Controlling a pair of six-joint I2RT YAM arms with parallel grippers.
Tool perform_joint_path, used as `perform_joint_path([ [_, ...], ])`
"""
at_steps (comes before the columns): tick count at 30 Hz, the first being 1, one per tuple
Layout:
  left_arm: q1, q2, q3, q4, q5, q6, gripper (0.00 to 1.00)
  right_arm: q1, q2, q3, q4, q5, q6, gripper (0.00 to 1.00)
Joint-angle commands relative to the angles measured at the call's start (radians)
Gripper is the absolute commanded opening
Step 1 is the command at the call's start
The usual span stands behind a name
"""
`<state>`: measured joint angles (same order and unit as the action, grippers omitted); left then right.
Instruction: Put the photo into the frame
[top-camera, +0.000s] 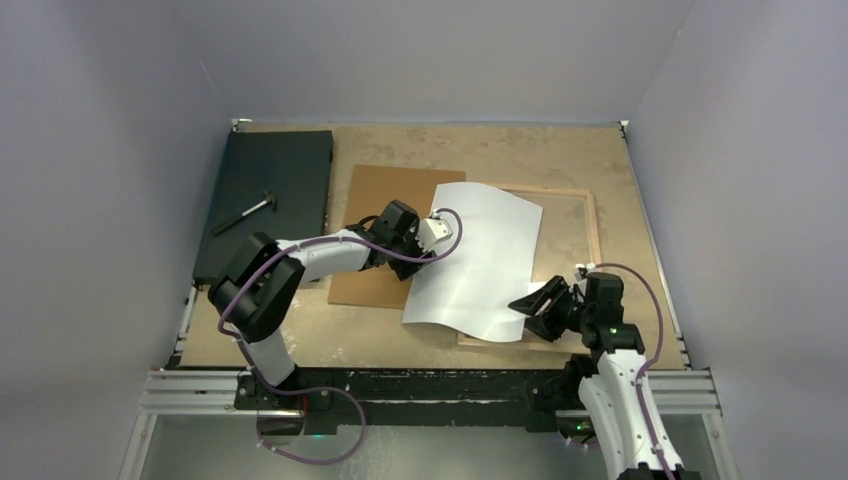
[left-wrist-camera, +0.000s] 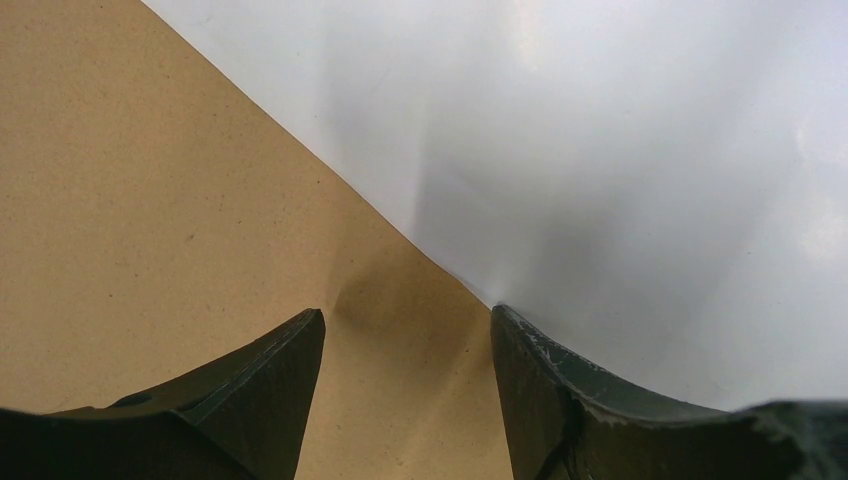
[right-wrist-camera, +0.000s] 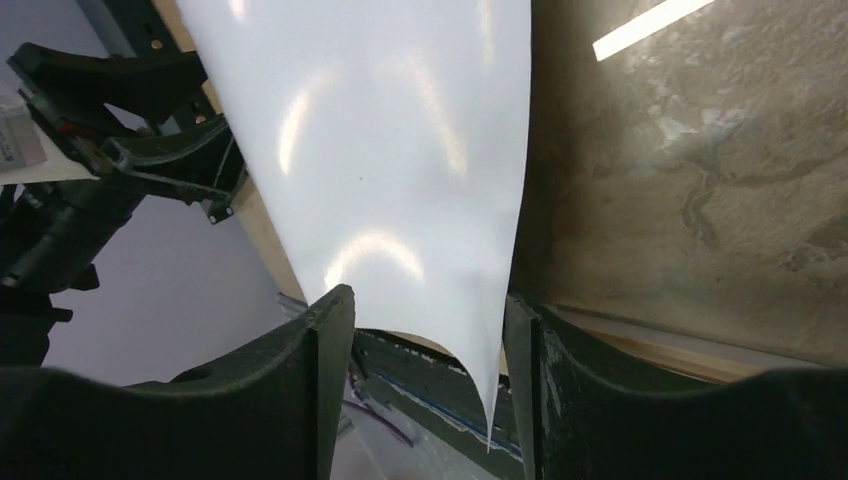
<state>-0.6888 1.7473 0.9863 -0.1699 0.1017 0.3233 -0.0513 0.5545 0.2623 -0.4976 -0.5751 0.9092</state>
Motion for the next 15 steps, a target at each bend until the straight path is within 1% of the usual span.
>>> perform_joint_path([
  [1,-0.022,0.055,-0.025,-0.059,0.040,-0.010,0.61,0.005,-0.051,0.053,-0.031,-0.023,0.027,0.59],
  [6,-0.022,0.049,-0.027,-0.064,0.036,-0.006,0.60,0.005,-0.079,0.058,-0.113,0.006,0.004,0.58],
  [10,-0.021,0.042,-0.026,-0.067,0.034,-0.002,0.60,0.005,-0.071,0.115,-0.162,0.058,-0.022,0.52],
  [12,-0.022,0.039,-0.021,-0.070,0.032,-0.001,0.60,0.005,-0.055,0.161,-0.169,0.109,-0.041,0.43],
  [13,-0.021,0.036,-0.017,-0.075,0.032,-0.001,0.60,0.005,-0.045,0.185,-0.165,0.130,-0.048,0.33],
  [15,-0.021,0.027,0.001,-0.091,0.032,0.003,0.62,0.005,-0.008,0.242,-0.159,0.181,-0.062,0.19],
])
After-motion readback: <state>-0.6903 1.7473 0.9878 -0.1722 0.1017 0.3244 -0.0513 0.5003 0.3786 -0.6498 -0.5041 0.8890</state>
